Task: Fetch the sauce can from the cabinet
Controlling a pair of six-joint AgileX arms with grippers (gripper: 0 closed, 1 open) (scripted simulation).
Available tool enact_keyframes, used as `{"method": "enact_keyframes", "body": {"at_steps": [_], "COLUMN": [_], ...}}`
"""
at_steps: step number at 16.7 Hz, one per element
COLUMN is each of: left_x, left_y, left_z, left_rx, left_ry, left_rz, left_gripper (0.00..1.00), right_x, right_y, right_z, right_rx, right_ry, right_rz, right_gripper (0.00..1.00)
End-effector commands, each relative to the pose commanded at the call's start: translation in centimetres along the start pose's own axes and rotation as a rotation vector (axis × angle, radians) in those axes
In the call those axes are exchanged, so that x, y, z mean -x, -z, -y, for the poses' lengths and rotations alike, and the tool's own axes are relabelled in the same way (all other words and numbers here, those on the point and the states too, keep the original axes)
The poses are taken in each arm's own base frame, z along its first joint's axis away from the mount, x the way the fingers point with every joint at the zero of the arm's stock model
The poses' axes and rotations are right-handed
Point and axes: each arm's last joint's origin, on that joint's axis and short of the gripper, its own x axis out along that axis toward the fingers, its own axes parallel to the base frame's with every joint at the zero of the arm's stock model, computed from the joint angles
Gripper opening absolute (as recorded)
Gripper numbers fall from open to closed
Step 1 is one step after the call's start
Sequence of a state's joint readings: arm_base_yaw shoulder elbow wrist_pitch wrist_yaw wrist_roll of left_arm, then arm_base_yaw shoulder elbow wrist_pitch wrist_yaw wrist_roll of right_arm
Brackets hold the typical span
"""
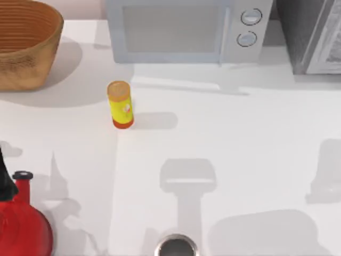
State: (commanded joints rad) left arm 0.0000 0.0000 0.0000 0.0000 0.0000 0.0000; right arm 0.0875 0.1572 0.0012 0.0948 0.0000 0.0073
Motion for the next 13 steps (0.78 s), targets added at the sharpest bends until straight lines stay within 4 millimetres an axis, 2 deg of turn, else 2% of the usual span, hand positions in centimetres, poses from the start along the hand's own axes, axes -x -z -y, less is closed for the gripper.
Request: {"method": "enact_keyframes", "body": {"at_steps": [3, 7, 10, 13], "left_x": [0.0, 0.0, 0.0, 0.0], "left_y": [0.0, 0.0, 0.0, 0.0], "left_z": [0.0, 0.0, 0.0, 0.0], "left_rx": [0.0, 0.0, 0.0, 0.0], "left_ry": [0.0, 0.0, 0.0, 0.0], "left_rz": [0.0, 0.0, 0.0, 0.0], "left_gripper": [1.0, 1.0, 1.0, 1.0], "right_x": [-1.2, -3.7, -6.1, -8.4], "right_y": [-0.7, -3.2, -5.2, -5.9], "right_z": [-1.3, -4.3, -7.6, -11.5], "right_rx": [0.014, 0.042, 0.048, 0.033], "right_ry": [-0.105, -0.267, -0.383, -0.486], "right_rz": [-0.01, 0.066, 0.173, 0.268], "right_gripper": [0.0, 0.0, 0.0, 0.0]}}
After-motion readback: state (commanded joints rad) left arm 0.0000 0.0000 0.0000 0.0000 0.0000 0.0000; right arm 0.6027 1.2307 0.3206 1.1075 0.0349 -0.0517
